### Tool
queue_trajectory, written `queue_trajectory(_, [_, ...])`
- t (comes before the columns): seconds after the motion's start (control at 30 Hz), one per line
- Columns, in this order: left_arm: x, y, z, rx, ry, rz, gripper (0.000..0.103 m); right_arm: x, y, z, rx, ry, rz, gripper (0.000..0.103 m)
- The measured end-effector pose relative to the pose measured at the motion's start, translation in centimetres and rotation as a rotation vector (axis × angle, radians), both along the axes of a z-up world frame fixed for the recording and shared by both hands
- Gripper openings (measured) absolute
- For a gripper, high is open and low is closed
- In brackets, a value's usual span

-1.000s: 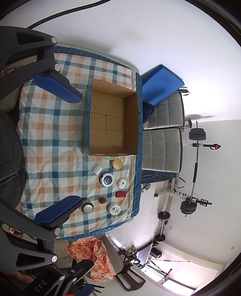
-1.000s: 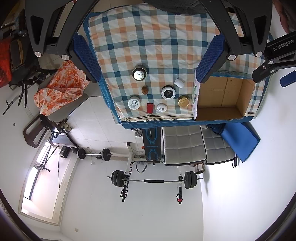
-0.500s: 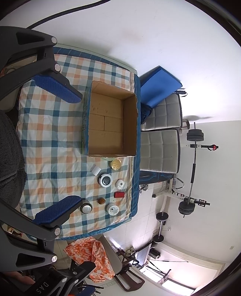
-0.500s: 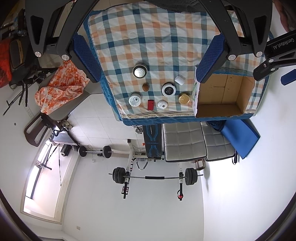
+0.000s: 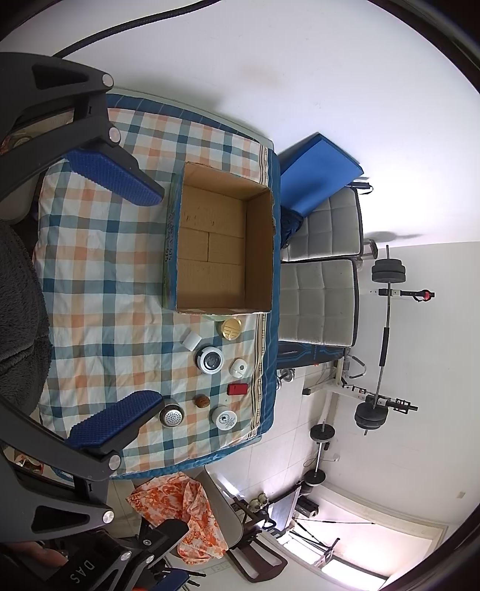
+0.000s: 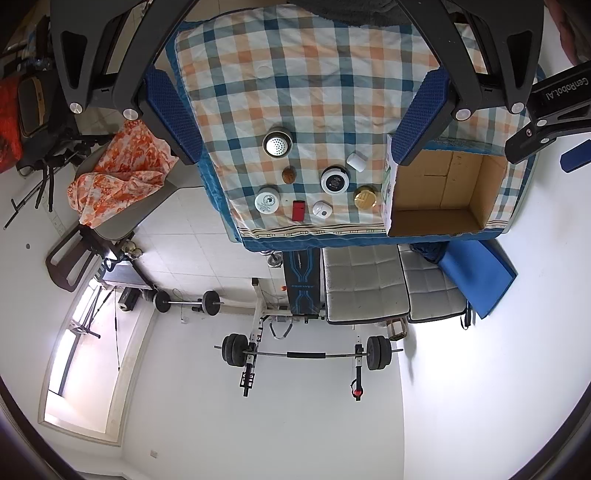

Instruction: Organize rigid objects

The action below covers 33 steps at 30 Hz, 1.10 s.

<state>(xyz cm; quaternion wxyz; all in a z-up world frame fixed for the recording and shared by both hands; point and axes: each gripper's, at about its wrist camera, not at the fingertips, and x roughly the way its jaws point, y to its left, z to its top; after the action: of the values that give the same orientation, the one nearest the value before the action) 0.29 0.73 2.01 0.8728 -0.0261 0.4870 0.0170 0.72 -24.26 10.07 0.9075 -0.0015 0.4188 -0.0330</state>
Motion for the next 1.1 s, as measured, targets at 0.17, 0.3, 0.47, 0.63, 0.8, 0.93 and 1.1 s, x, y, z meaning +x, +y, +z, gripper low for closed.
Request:
queue_trajectory(0.17, [-0.05,0.00,-0.07,0.000,-0.003,0.000,0.103,0.12,0.01,-0.05,0.000,0.003,0.001,0.103])
queue_trajectory(0.3, [-0.05,-0.02,-0.12,0.000,-0.003,-0.001,0.103,0.06,0.10,0.13,0.002,0.001,0.001,0.103])
queue_trajectory(0.47, [-0.14,-0.07,-0.06,0.002,-0.005,-0.001,0.103,0.10,0.19,0.24,0.000,0.000,-0.001,0.103])
queue_trajectory(0.63, [-0.17,-0.08,-0.01,0.001,-0.006,0.000,0.103,0.04,0.11,0.24,0.002,-0.001,0.000,0.103])
queue_trajectory(0.8, [-0.20,-0.14,-0.13,0.001,-0.006,0.001,0.103,0.13,0.20,0.07,-0.003,-0.001,0.000,0.103])
queue_trajectory(0.93, [-0.25,-0.14,-0.15,0.002,-0.008,0.000,0.103,0.03,0.16,0.04,-0.003,-0.001,0.001,0.103])
queue_trajectory(1.1, [-0.28,-0.14,-0.19,0.002,-0.007,0.000,0.103,0.00,0.14,-0.09,-0.002,-0.002,-0.001,0.103])
